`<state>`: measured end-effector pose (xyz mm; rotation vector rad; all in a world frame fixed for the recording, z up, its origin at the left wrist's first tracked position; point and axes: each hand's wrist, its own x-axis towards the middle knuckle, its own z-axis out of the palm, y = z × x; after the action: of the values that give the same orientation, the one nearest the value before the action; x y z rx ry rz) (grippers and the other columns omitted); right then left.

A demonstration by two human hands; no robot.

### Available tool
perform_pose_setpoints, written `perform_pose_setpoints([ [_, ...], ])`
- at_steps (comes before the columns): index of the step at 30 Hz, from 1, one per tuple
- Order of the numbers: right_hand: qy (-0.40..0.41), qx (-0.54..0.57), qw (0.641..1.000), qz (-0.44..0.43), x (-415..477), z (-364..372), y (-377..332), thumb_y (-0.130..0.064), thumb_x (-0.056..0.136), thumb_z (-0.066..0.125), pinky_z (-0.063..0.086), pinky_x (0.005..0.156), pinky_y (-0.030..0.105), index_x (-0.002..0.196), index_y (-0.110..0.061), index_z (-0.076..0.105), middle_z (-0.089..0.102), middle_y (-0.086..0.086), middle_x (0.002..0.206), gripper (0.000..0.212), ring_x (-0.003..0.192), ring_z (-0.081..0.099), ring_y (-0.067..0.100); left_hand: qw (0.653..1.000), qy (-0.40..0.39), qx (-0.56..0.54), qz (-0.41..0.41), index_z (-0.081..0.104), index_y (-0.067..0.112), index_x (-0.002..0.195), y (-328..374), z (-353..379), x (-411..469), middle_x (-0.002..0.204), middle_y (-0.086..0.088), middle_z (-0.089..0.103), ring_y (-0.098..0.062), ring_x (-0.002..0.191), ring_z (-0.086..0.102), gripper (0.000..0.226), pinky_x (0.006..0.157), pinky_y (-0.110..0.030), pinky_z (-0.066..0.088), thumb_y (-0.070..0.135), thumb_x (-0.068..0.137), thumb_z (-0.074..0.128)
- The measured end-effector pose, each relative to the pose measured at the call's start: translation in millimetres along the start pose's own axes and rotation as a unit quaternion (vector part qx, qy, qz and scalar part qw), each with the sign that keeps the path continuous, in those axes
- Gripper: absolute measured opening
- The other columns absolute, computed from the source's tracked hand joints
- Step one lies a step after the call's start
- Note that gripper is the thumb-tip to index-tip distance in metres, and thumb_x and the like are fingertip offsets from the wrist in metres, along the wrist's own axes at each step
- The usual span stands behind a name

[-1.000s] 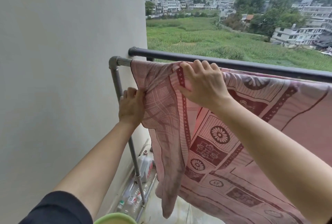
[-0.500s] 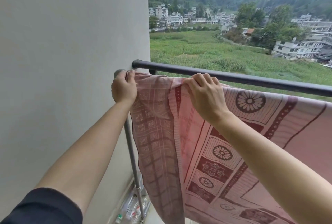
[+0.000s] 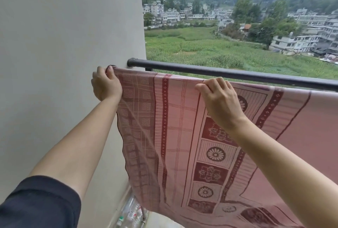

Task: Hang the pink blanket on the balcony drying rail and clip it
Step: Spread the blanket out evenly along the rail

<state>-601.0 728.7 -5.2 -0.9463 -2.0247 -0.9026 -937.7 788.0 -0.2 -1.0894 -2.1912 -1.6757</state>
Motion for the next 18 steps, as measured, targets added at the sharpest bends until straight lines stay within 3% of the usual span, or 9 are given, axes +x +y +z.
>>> perform_pose_setpoints([
  [5, 0.009, -0.021, 0.999, 0.023, -13.1, -12.5, 24.6, -0.016, 0.089, 0.075, 0.047, 0.075, 0.037, 0.107, -0.012, 0.069, 0.064, 0.005, 0.099, 0.020, 0.087, 0.058, 0.025, 0.998, 0.010, -0.039, -0.043, 0.057, 0.010, 0.103, 7.4, 6.7, 3.5, 0.116, -0.015, 0.058, -0.032, 0.111, 0.052, 0.032, 0.083, -0.037, 0.042, 0.038, 0.096, 0.043],
  [11, -0.076, 0.014, 0.997, -0.026, -43.2, -19.0, 29.5, -0.004, 0.089, 0.072, 0.057, 0.082, 0.040, 0.113, -0.005, 0.069, 0.064, 0.008, 0.099, 0.024, 0.088, 0.061, 0.024, 0.997, 0.034, -0.020, -0.069, 0.049, 0.007, 0.109, 16.1, 17.0, -17.1, 0.125, -0.018, 0.048, -0.036, 0.119, 0.044, 0.031, 0.092, -0.045, 0.035, 0.029, 0.092, 0.035],
  [13, -0.100, 0.019, 0.994, -0.030, -50.0, -23.9, 37.1, -0.007, 0.093, 0.066, 0.056, 0.078, 0.042, 0.110, -0.004, 0.069, 0.064, 0.009, 0.101, 0.017, 0.088, 0.061, 0.023, 0.998, 0.052, -0.004, -0.021, 0.048, 0.007, 0.111, 25.1, 16.4, -38.0, 0.129, -0.018, 0.045, -0.037, 0.121, 0.041, 0.035, 0.096, -0.045, 0.030, 0.019, 0.082, 0.033],
  [15, -0.058, 0.019, 0.998, -0.016, -58.2, -32.5, 48.3, -0.016, 0.097, 0.062, 0.053, 0.078, 0.041, 0.106, -0.007, 0.068, 0.063, 0.010, 0.106, 0.015, 0.090, 0.059, 0.023, 0.996, 0.038, -0.014, 0.079, 0.049, 0.009, 0.114, 40.6, 17.6, -64.7, 0.133, -0.016, 0.044, -0.033, 0.127, 0.038, 0.038, 0.103, -0.046, 0.025, 0.016, 0.081, 0.032],
  [18, 0.003, -0.016, 0.999, 0.034, -73.3, -49.8, 69.2, -0.027, 0.096, 0.060, 0.045, 0.093, 0.039, 0.121, -0.011, 0.061, 0.056, 0.015, 0.127, 0.030, 0.111, 0.055, 0.027, 0.969, -0.015, -0.045, 0.243, 0.053, 0.015, 0.114, 77.4, 23.1, -108.4, 0.133, -0.010, 0.048, -0.027, 0.130, 0.039, 0.026, 0.111, -0.048, 0.021, 0.027, 0.095, 0.039],
])
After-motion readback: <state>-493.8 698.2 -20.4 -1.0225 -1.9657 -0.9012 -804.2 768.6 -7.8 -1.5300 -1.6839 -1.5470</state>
